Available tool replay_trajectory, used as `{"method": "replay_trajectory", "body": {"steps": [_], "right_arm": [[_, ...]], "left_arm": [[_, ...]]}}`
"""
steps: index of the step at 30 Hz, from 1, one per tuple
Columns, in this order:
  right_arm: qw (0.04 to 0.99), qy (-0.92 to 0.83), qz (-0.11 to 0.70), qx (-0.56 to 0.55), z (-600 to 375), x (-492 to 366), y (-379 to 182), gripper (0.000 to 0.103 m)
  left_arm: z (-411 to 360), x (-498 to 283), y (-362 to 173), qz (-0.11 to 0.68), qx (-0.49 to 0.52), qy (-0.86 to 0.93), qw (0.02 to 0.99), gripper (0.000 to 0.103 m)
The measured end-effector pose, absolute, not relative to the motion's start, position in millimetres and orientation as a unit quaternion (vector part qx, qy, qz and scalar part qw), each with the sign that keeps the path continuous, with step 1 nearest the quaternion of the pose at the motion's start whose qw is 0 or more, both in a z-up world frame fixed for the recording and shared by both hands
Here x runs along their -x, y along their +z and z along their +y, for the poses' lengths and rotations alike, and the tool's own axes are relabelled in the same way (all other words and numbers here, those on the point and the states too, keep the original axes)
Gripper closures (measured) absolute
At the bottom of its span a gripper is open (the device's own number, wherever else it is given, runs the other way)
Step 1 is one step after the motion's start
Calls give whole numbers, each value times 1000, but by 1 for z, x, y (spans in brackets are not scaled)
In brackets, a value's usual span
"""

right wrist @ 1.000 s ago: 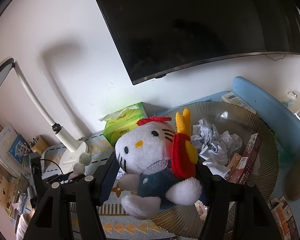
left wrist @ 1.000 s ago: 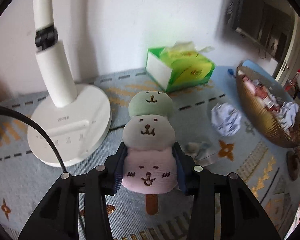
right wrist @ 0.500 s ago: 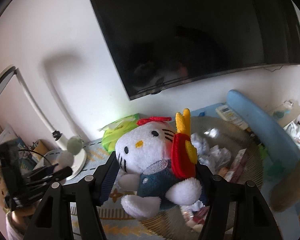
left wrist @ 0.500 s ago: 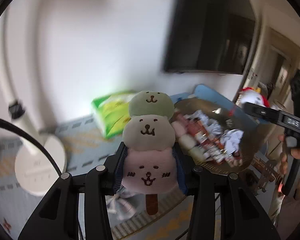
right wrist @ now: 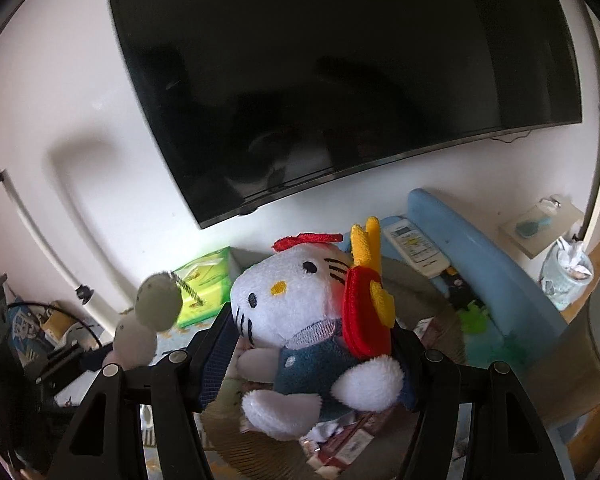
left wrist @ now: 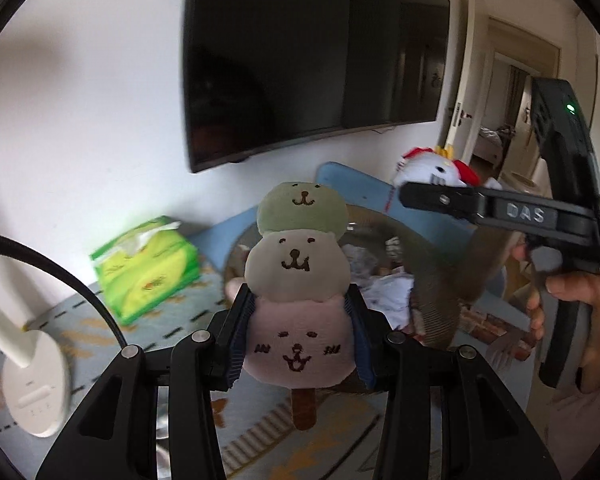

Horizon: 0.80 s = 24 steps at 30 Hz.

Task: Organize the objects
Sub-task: 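Carry the stacked plush and Hello Kitty plush to the brown glass bowl, then open both grippers to drop both plush toys into the bowl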

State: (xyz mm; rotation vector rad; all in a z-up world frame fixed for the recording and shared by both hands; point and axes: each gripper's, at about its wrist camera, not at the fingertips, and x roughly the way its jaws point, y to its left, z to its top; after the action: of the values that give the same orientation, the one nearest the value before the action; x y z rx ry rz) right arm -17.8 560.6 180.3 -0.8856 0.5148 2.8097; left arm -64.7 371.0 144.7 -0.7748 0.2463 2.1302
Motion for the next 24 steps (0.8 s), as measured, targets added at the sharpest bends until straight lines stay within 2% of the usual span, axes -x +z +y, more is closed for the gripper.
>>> {"method": "replay_trajectory", "body": {"steps": [16, 17, 19, 20, 21, 24], "right_arm": [[73, 925, 178, 328, 586, 46, 172, 37], [71, 924, 178, 332, 586, 50, 169, 33], [67, 921, 175, 340, 583, 58, 163, 0], [65, 921, 172, 343, 581, 60, 161, 0], [67, 921, 170, 344, 579, 62, 159, 0], [67, 921, 180, 340, 577, 64, 157, 0]], "left_arm": [[408, 57, 129, 106, 317, 834, 439, 61], [408, 58, 126, 102, 318, 832, 443, 57], [411, 62, 119, 96, 330, 826, 447, 53], [415, 65, 112, 105, 349, 821, 440, 31], [418, 67, 107, 117, 362, 818, 431, 2], [417, 61, 104, 131, 343, 829, 421, 0]]}}
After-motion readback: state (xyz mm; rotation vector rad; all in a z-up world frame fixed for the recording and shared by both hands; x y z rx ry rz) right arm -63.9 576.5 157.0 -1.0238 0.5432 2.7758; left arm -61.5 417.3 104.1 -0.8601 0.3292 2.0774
